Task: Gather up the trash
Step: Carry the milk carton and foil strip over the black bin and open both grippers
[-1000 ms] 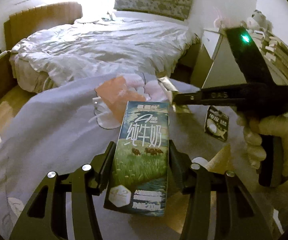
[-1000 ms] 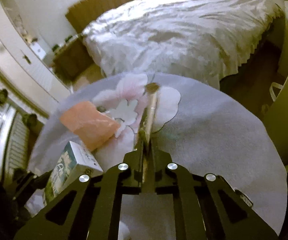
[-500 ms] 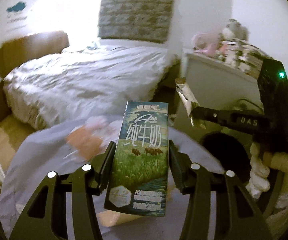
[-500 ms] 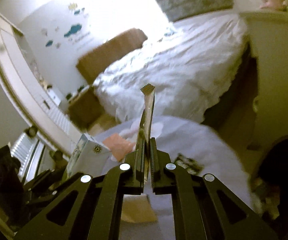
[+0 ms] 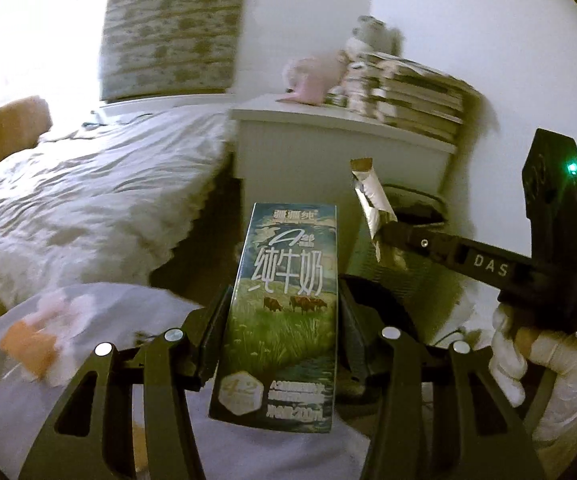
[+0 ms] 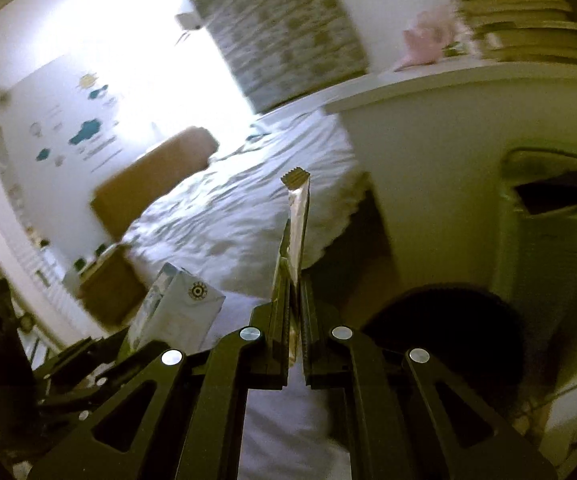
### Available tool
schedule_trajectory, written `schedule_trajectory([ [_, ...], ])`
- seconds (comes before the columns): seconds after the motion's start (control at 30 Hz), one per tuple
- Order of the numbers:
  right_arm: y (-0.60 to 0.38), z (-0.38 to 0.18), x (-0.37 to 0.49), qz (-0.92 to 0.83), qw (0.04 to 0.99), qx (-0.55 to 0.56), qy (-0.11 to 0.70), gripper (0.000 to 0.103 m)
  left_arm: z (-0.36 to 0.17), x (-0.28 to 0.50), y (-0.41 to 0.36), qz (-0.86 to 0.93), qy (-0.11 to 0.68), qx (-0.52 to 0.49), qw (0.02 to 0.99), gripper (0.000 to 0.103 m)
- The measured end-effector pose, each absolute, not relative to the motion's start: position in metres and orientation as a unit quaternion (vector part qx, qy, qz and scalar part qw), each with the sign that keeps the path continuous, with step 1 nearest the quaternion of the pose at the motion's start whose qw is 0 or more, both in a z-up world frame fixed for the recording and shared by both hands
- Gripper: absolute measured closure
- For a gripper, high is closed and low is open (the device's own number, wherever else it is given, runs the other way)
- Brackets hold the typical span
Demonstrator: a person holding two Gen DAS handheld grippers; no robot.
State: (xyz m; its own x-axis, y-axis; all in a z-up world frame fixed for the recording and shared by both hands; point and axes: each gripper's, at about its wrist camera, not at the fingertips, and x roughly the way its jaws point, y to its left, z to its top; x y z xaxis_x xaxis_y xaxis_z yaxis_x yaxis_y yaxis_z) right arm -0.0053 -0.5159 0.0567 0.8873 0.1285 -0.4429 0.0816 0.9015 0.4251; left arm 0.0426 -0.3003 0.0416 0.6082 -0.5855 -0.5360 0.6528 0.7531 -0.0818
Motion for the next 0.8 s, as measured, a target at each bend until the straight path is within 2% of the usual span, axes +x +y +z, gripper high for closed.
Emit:
schedule_trajectory([
  [0.4, -0.591, 0.02, -0.03, -0.042, 0.934, 0.261, 0.239, 0.097, 0.022, 0.035, -0.364, -0.387, 0.295, 0.077, 0.87, 0.053],
  [0.8, -0.6, -0.006, -0.029, -0.051, 0.923, 0.282, 0.255, 0.097, 0.007, 0.036, -0.387, -0.387, 0.31, 0.093, 0.863, 0.053],
])
